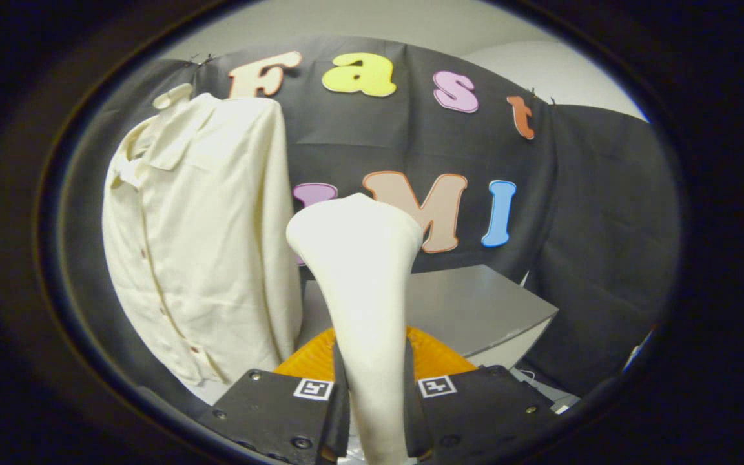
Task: Iron the clothes twice with a garment steamer, once on the left side and once on the right side.
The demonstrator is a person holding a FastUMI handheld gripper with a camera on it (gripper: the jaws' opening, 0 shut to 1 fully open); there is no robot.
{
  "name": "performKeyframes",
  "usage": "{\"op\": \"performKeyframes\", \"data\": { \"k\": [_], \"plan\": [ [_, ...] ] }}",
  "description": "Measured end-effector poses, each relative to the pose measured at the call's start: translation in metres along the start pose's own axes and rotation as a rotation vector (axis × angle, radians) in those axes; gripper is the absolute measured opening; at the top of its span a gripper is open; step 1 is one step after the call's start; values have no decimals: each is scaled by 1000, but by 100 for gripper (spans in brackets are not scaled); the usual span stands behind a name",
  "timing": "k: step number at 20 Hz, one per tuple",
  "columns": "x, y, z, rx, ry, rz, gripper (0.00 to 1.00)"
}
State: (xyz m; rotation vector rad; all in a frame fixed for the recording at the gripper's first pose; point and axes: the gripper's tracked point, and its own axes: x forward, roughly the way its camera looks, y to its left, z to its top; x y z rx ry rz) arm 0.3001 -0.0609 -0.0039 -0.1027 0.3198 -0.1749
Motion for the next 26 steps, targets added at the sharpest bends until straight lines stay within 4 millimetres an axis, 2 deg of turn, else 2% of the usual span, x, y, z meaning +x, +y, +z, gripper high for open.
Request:
{"op": "performKeyframes", "data": {
  "k": [5, 7, 10, 12, 15, 19, 22, 26],
  "plan": [
    [-76, 75, -2, -1, -50, 76, 33],
    [-114, 107, -9, 10, -61, 110, 33],
    [-148, 151, -20, 29, -61, 162, 33],
    [-159, 180, -28, 45, -63, 205, 33],
    [-162, 216, -47, 47, -32, 263, 33],
    [-146, 240, -63, 10, 0, 277, 33],
    [-124, 251, -65, 2, 13, 254, 33],
    [-88, 275, -60, -6, 38, 257, 33]
  ]
}}
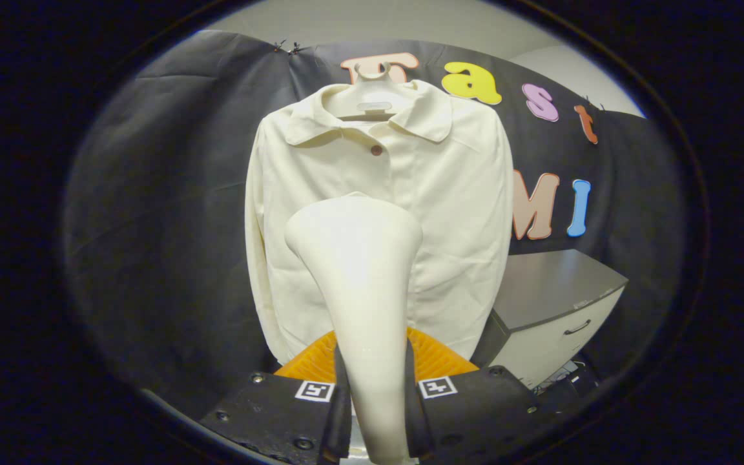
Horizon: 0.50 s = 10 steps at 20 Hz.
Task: Iron the clothes twice with a garment steamer, once on the left side and once on the right side.
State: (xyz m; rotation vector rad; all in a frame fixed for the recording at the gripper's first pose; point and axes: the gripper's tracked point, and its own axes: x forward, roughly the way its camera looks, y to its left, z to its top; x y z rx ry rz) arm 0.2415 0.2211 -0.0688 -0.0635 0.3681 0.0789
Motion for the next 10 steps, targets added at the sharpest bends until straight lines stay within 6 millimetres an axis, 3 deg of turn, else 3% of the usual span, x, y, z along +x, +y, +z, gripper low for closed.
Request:
{"op": "performKeyframes", "data": {
  "k": [4, 10],
  "plan": [
    [28, 15, 12, 15, -3, 13, 33],
    [52, 31, 19, 48, -21, 16, 33]
  ]
}}
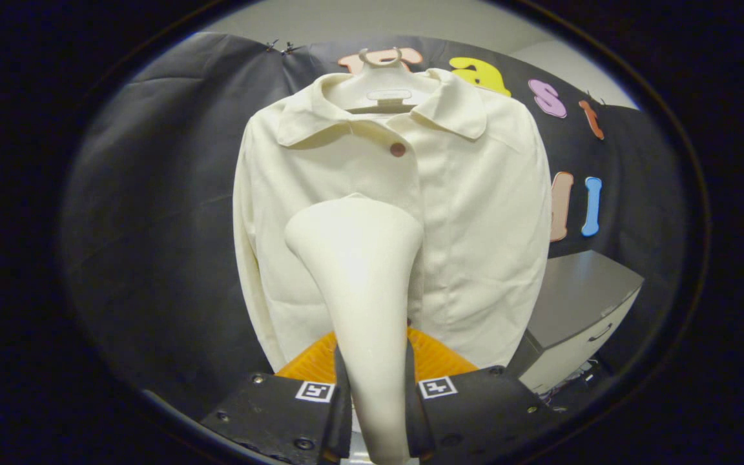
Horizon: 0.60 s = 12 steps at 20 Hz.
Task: Iron the clothes twice with a garment steamer, once on the left side and once on the right side.
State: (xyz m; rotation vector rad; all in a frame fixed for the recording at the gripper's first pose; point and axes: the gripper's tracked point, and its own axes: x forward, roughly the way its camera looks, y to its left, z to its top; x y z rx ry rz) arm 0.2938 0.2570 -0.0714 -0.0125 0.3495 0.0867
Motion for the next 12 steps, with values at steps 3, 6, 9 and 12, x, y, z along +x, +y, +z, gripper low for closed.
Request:
{"op": "performKeyframes", "data": {
  "k": [3, 6, 9, 12],
  "plan": [
    [7, 12, -5, -12, 3, 10, 33],
    [12, 18, -24, -20, 37, -2, 33],
    [17, 21, -53, -41, 86, -11, 33],
    [20, 17, -85, -80, 143, -37, 33]
  ]
}}
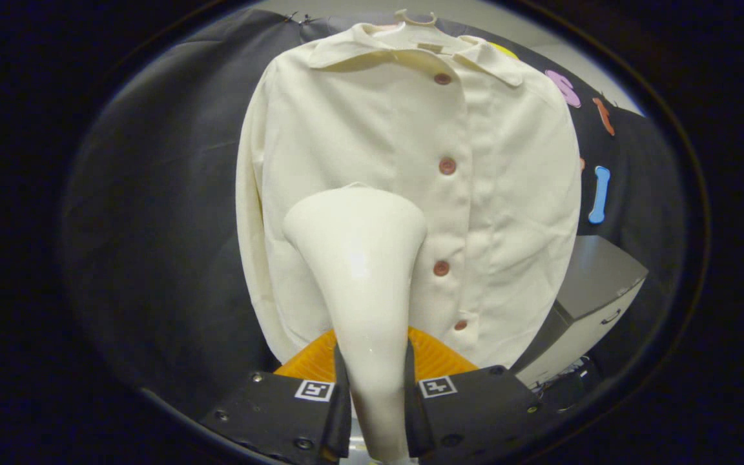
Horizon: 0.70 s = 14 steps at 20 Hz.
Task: Iron the clothes twice with a garment steamer, once on the left side and once on the right side.
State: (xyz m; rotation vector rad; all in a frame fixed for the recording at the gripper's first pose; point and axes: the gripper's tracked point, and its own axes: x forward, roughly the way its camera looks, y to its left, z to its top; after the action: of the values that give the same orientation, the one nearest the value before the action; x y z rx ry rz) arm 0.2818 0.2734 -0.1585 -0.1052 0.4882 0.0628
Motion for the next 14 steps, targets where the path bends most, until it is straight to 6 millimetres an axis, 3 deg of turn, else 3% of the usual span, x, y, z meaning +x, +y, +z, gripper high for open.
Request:
{"op": "performKeyframes", "data": {
  "k": [14],
  "plan": [
    [26, 1, -124, -50, 192, -8, 34]
  ]
}}
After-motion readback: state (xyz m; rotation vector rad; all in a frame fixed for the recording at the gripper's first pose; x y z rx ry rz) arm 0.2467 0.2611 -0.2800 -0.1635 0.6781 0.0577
